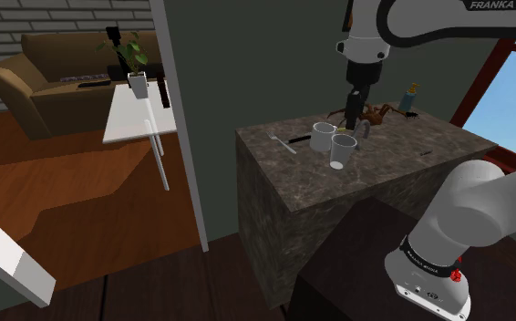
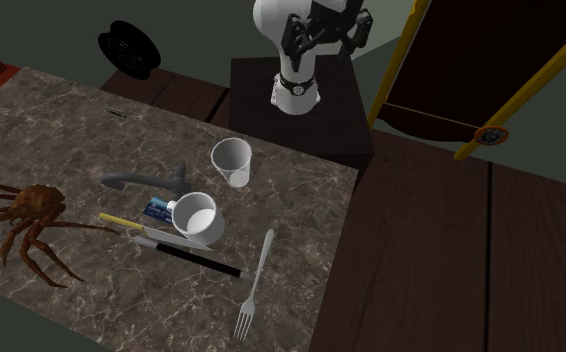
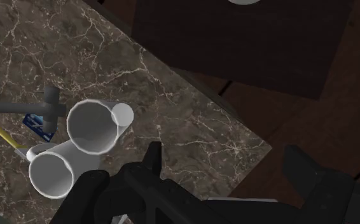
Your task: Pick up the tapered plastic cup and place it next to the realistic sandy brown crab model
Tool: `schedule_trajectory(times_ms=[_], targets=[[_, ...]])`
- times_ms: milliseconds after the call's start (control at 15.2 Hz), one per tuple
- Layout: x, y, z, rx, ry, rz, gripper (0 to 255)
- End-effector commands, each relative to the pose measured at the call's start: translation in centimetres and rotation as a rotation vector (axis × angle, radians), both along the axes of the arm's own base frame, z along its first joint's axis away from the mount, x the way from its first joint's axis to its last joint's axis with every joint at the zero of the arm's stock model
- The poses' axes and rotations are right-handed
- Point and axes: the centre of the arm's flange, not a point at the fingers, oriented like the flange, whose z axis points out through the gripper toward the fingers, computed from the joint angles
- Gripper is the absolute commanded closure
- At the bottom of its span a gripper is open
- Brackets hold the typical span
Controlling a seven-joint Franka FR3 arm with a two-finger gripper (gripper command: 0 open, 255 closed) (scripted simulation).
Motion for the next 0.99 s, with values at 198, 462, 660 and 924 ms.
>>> schedule_trajectory(times_ms=[198, 462, 660, 924], targets=[[0.6, -2.5, -2.9, -0.003, -0.016, 0.012, 0], [1.5, -5.8, -6.8, -0.006, -0.037, 0.028, 0], [2.2, -8.3, -9.6, -0.009, -0.053, 0.04, 0], [3.3, -11.6, -13.4, -0.012, -0.074, 0.056, 0]])
